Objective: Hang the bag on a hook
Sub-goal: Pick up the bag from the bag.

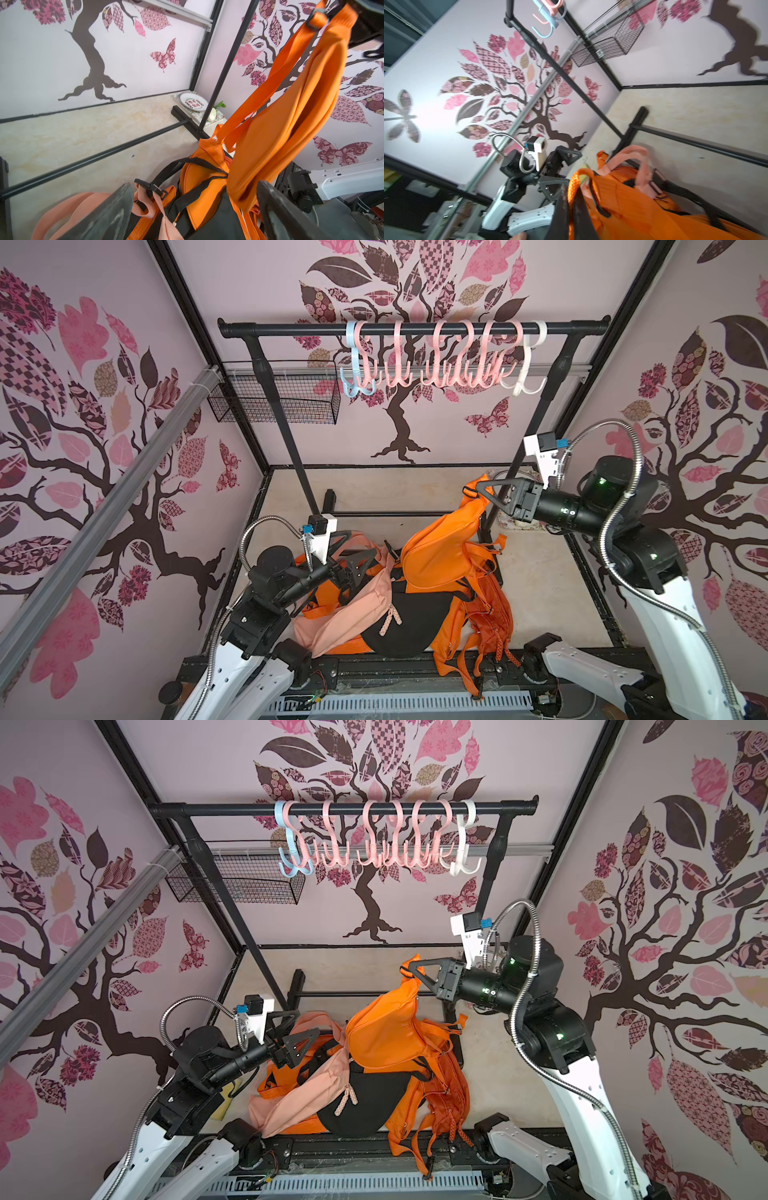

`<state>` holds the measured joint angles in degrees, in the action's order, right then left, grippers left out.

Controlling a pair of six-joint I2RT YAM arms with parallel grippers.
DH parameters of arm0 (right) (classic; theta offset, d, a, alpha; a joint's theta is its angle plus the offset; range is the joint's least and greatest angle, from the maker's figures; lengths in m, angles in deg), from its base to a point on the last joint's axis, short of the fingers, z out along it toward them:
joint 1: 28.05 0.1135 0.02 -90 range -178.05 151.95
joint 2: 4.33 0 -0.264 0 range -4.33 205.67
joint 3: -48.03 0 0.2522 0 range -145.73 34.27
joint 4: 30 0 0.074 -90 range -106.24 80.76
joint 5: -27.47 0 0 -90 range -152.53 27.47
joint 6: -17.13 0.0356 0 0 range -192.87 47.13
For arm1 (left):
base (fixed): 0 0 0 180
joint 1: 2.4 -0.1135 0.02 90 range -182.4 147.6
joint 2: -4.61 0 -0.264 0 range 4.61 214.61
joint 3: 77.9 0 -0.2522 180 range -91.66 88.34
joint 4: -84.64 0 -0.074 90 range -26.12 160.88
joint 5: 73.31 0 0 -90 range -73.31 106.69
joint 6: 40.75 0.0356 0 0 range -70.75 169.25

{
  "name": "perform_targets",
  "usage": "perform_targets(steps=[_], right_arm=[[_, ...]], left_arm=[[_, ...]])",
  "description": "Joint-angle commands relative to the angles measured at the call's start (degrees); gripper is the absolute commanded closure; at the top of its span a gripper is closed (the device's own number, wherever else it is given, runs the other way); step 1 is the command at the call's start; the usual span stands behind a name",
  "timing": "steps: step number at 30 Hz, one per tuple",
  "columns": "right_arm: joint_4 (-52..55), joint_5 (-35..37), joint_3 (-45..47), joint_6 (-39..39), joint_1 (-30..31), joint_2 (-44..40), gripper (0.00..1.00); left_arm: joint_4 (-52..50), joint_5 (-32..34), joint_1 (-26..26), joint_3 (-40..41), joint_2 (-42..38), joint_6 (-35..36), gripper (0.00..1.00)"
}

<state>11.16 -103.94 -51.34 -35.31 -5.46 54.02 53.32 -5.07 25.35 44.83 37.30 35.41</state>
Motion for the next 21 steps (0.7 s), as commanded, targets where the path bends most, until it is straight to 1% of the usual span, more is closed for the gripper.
perform_targets(steps=[1,3,4,7,9,10,12,13,15,17,18,19,20,21], right_arm=[[-15.51,-10.84,8.89,7.96,0.87,-1.98,1.0],[-12.02,-10.27,11.0,5.59,0.95,-2.83,1.0],[-7.48,-7.4,11.71,2.79,0.97,-3.45,1.0],[3.07,6.51,16.62,-2.71,0.96,-6.07,1.0],[7.32,14.84,21.71,-3.71,0.94,-7.93,1.0],[8.43,17.65,25.64,-3.47,0.96,-9.29,1.0],[8.2,20.81,34.25,-1.39,0.97,-12.06,1.0],[7.95,21.57,37.39,-0.49,0.97,-13.48,1.0],[9.23,24.47,41.92,0.74,0.97,-15.92,1.0],[10.33,26.54,44.7,1.5,0.96,-17.81,0.99],[10.57,26.85,45.73,2.01,0.97,-18.44,0.98],[10.1,25.66,47.4,2.51,0.96,-18.8,0.97],[9.43,24.13,48.96,2.99,0.97,-18.73,0.96],[9.81,23.94,49.65,3.16,0.97,-18.47,0.92]], left_arm=[[0.89,-1.18,0.21,-2.35,0.7,1.99,0.05],[-0.25,-1.05,0.28,-1.92,0.76,2.5,0.06],[0.09,-0.9,0.29,-1.14,0.27,2.37,0.06],[2.76,0.35,0.24,1.4,-0.78,1.03,0.06],[4.26,-0.07,0.25,2.48,0.4,0.19,0.06],[4.94,-1.25,0.36,2.8,1.79,-0.16,0.07],[5.88,-2.75,1.2,2.85,4.79,-0.65,0.07],[5.84,-2.61,2.4,2.54,6.36,-0.43,0.08],[5.52,-1.71,6.04,1.61,9.36,0.85,0.08],[4.39,1.43,10.65,0.39,11.96,2.86,0.08],[3.71,2.55,12.29,-0.02,13.14,4.01,0.09],[2.93,3.46,13.32,-0.33,14.34,4.24,0.09],[2.49,3.73,13.86,-0.37,15.27,3.72,0.09],[2.5,3.65,14.03,-0.48,15.78,2.73,0.09]])
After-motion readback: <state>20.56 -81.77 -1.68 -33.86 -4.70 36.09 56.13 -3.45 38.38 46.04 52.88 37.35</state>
